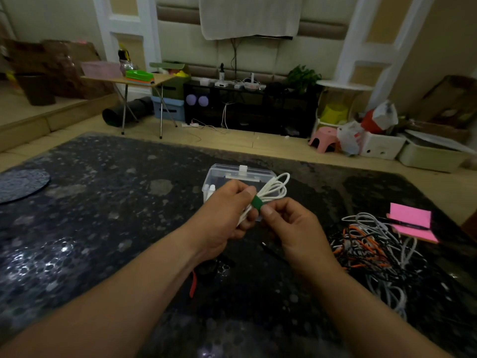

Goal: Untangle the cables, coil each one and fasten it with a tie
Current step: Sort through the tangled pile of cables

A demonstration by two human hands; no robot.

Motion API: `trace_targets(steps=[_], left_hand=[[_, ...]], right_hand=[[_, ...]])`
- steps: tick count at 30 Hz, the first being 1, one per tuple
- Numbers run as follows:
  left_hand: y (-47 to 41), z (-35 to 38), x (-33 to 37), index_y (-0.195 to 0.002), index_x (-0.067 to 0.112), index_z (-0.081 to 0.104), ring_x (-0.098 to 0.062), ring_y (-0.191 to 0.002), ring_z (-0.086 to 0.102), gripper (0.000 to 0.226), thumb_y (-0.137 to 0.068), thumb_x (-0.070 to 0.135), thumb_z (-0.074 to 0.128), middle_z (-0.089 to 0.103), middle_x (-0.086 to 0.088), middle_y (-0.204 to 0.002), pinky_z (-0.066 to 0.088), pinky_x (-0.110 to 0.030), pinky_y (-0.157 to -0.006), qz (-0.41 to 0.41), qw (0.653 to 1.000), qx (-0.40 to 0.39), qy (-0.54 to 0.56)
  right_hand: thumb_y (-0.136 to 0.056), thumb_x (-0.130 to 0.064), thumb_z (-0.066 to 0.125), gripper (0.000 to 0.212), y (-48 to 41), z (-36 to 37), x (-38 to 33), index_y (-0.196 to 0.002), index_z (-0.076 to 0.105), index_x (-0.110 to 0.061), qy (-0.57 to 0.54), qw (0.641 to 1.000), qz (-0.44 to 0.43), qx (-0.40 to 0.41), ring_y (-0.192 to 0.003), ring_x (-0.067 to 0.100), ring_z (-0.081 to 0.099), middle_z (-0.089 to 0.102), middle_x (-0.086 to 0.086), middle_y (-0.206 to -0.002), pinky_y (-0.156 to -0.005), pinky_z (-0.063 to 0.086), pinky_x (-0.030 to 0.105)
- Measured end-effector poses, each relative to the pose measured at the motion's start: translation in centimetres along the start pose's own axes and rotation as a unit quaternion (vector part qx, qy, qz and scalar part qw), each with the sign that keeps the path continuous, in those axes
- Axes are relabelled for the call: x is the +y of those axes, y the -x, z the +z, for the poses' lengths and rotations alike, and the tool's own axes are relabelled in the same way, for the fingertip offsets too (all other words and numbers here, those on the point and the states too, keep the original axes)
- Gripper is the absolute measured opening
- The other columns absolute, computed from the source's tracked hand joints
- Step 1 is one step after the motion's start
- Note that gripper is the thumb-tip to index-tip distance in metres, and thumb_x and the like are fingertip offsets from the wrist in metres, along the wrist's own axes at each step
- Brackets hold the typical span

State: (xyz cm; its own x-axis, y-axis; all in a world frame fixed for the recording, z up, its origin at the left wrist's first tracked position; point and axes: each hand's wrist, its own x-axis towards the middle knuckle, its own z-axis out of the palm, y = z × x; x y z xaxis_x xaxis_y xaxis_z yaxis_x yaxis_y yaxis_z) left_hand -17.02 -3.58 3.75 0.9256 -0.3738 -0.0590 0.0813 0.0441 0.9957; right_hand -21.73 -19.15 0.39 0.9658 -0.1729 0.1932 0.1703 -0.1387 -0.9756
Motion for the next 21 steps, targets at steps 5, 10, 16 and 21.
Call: trace_targets(steps=[5, 10, 16, 21], left_hand=[[0.6, 0.4, -0.1, -0.104, 0.007, 0.058, -0.012, -0.056, 0.048, 0.034, -0.111, 0.039, 0.048, 0.066, -0.005, -0.077, 0.036, -0.022, -0.044, 0.034, 0.998, -0.020, -0.046], [0.8, -0.2, -0.6, -0.101, 0.015, 0.067, -0.020, -0.067, 0.045, 0.028, -0.106, 0.042, 0.058, 0.054, -0.006, -0.075, 0.039, -0.027, -0.055, 0.072, 0.989, -0.056, -0.113], [0.4, -0.5, -1.3, -0.106, 0.014, 0.078, -0.018, -0.081, 0.055, 0.033, -0.109, 0.036, 0.054, 0.064, -0.010, -0.091, 0.049, -0.029, -0.073, 0.070, 0.996, -0.039, -0.039], [0.2, -0.9, -0.8, -0.110, 0.001, 0.077, -0.013, -0.069, 0.052, 0.041, -0.110, 0.033, 0.051, 0.057, -0.011, -0.080, 0.045, -0.023, -0.060, 0.032, 0.995, -0.044, 0.085]], right_hand=[[-0.103, -0.030, 0.067, 0.017, 0.3, 0.4, 0.0, -0.089, 0.068, -0.020, 0.038, 0.998, -0.038, 0.042, -0.066, 0.003, 0.056, 0.067, -0.007, -0.075, -0.064, 0.044, 0.028], [-0.102, -0.028, 0.067, 0.006, 0.5, 0.2, -0.7, -0.100, 0.070, -0.024, 0.055, 0.995, -0.071, 0.042, -0.079, 0.004, 0.068, 0.074, -0.008, -0.086, -0.070, 0.051, 0.020], [-0.101, -0.023, 0.071, 0.010, 0.6, 0.4, -0.6, -0.092, 0.067, -0.022, 0.077, 0.993, -0.077, 0.052, -0.077, 0.005, 0.065, 0.072, -0.009, -0.083, -0.069, 0.049, 0.021], [-0.101, -0.022, 0.069, 0.010, 0.5, 0.2, -0.9, -0.092, 0.069, -0.020, 0.037, 0.998, -0.048, 0.033, -0.067, 0.004, 0.061, 0.072, -0.003, -0.079, -0.064, 0.049, 0.024]])
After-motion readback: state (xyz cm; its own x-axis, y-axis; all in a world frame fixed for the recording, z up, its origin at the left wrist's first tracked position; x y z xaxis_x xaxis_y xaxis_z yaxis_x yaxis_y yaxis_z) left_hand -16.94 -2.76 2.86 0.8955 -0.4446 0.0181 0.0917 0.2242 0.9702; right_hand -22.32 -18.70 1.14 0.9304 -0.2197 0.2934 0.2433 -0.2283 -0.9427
